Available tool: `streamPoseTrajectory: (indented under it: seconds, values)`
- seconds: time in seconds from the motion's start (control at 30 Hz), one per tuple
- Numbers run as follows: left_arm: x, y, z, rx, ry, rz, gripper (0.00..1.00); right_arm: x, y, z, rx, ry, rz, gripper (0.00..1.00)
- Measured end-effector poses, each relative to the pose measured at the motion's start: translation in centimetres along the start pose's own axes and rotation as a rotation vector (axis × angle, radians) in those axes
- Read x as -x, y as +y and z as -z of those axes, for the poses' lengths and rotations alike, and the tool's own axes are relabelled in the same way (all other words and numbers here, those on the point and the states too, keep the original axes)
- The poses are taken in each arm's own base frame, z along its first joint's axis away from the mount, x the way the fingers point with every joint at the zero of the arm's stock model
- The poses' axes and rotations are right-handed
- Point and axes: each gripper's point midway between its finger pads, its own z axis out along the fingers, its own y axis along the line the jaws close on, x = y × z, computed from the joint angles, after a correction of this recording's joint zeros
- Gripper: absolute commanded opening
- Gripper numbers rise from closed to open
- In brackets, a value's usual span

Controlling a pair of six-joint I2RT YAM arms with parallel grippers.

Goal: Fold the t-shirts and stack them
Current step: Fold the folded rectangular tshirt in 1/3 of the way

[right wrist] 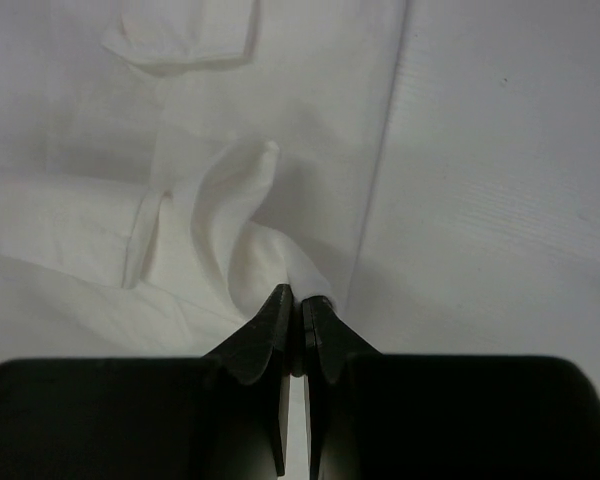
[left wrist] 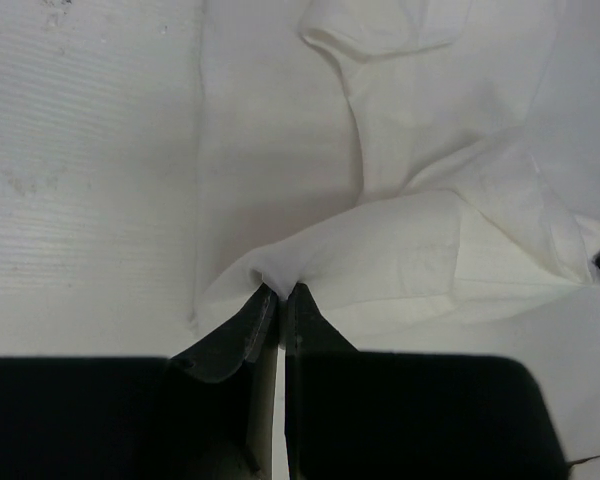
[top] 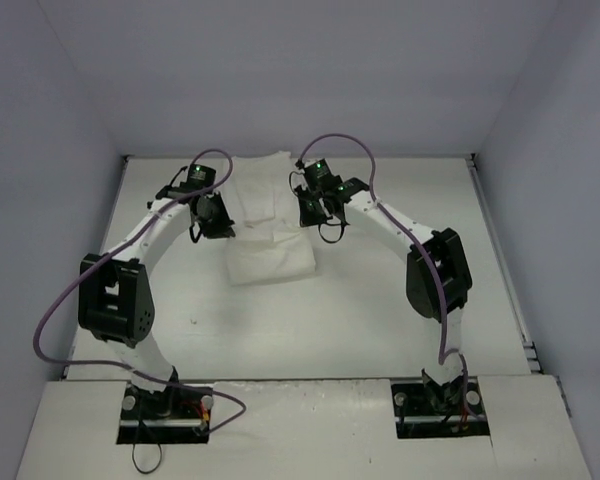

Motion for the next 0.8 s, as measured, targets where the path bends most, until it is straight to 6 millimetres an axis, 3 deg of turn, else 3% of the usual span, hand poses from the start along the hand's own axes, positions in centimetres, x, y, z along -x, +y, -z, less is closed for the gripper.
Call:
streamPoseTrajectory:
  seconds: [0.3,0.37,0.4,0.47,0.57,0.67,0.8]
  values:
    - [2.1,0.8,-1.4,-0.006,-0.011,0.036,0.01,1.3,0.7,-2.5,0.077,0.015,0.052,0.01]
    - [2.8,0.7,-2.2,-0.004,-0.011,0.039,0.11,1.5,0.3,-3.5,0.079,0.02,0.054,0.06]
    - [3.2,0.7,-2.8,-0.004,-0.01,0.039,0.21,1.5,0.0,-4.1,0.076,0.025,0.053,0.11]
    - [3.7,0.7,-4.0,-0.006,-0.001,0.036,0.35,1.4,-1.0,-5.3,0.063,0.038,0.049,0.28]
    - [4.3,0.5,-5.8,-0.011,0.013,0.017,0.45,1.5,-2.8,-6.9,0.031,0.048,0.04,0.42]
    - [5.2,0.2,-6.3,-0.022,-0.001,-0.005,0.47,2.6,-4.4,-7.9,-0.002,0.028,0.035,0.46]
    - [7.2,-0.7,-4.2,-0.055,-0.075,-0.026,0.47,5.6,-5.6,-6.9,-0.045,-0.04,0.055,0.43]
